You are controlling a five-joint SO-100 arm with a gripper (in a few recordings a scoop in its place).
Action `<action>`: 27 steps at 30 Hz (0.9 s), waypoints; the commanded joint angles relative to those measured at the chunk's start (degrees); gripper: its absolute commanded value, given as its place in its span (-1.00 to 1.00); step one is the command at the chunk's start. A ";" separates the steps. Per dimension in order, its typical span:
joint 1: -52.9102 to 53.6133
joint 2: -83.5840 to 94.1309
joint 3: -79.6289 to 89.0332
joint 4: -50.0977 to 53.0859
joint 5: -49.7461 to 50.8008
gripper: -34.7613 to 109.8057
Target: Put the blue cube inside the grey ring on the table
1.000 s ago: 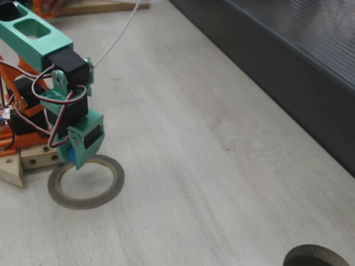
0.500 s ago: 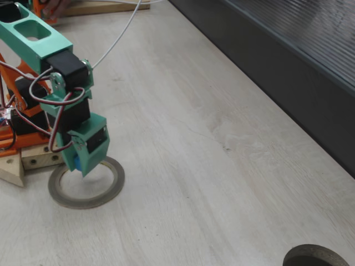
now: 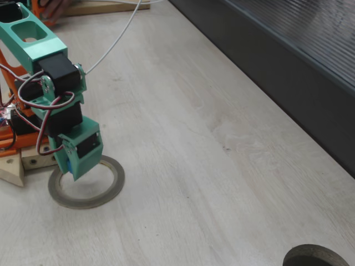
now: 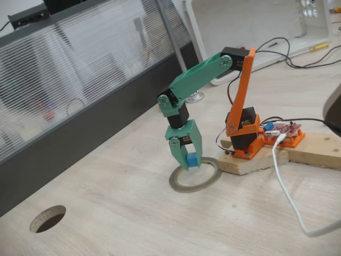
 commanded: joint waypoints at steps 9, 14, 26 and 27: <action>0.62 1.49 4.57 -0.18 0.88 -0.33; 0.62 1.58 4.66 -0.18 0.88 -0.33; 0.62 1.58 4.57 -0.18 0.88 -0.33; 0.62 1.58 4.57 -0.18 0.79 -0.33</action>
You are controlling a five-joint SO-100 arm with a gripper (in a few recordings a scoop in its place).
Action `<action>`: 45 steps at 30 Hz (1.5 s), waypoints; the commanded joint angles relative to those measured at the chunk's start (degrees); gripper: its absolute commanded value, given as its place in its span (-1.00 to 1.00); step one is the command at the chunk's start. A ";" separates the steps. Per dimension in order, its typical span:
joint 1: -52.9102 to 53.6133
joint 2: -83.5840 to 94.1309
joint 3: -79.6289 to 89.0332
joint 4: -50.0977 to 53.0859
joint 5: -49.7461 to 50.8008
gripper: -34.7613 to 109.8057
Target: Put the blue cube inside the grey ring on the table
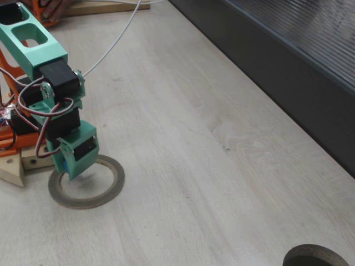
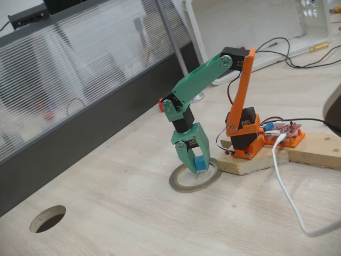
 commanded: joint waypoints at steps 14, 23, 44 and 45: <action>1.05 1.67 0.18 0.18 0.44 -0.33; 0.88 1.67 0.00 0.09 0.35 -0.17; 0.62 2.37 -3.69 1.05 0.35 0.15; 0.62 2.37 -5.27 1.14 0.35 0.15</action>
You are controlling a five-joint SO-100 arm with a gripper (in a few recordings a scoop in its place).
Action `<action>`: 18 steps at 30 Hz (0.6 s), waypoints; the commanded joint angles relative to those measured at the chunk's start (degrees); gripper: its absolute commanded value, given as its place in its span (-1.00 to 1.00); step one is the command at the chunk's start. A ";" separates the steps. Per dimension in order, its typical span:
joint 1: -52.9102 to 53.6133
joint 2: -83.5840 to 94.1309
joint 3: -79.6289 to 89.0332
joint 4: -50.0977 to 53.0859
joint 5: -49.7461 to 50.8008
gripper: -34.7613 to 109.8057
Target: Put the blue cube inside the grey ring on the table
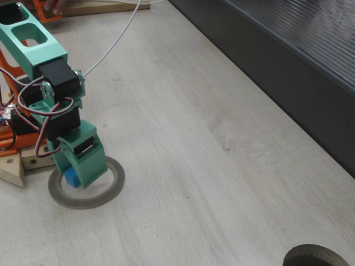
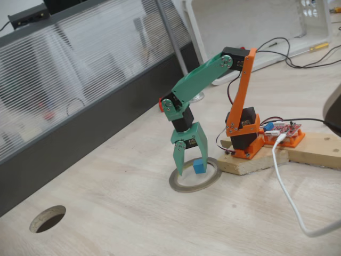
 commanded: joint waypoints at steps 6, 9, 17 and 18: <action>0.62 2.20 -8.96 3.96 0.35 0.15; 0.62 2.20 -11.51 9.32 0.35 0.15; 0.53 2.20 -21.97 22.76 0.35 0.14; 0.53 2.20 -22.76 24.70 0.35 0.14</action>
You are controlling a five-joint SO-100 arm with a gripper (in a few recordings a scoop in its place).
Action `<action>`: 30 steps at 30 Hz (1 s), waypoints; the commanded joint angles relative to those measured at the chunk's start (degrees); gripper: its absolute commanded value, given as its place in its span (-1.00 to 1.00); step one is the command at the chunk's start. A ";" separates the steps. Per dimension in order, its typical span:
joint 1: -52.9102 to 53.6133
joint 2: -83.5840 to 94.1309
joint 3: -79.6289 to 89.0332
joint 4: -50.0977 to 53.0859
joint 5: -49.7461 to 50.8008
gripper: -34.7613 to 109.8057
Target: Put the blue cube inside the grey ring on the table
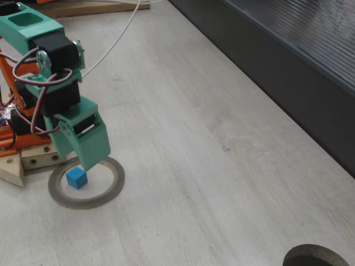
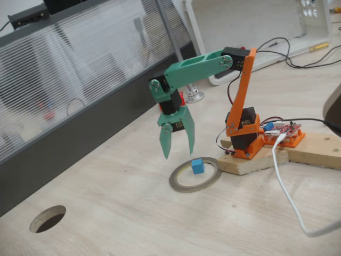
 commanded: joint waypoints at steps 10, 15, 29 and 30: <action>0.53 2.11 -4.48 14.41 0.35 0.14; 0.79 2.11 -3.87 14.41 0.35 0.14; 0.53 2.11 -3.78 14.59 0.62 0.12; 0.53 2.11 -3.78 14.59 0.62 0.10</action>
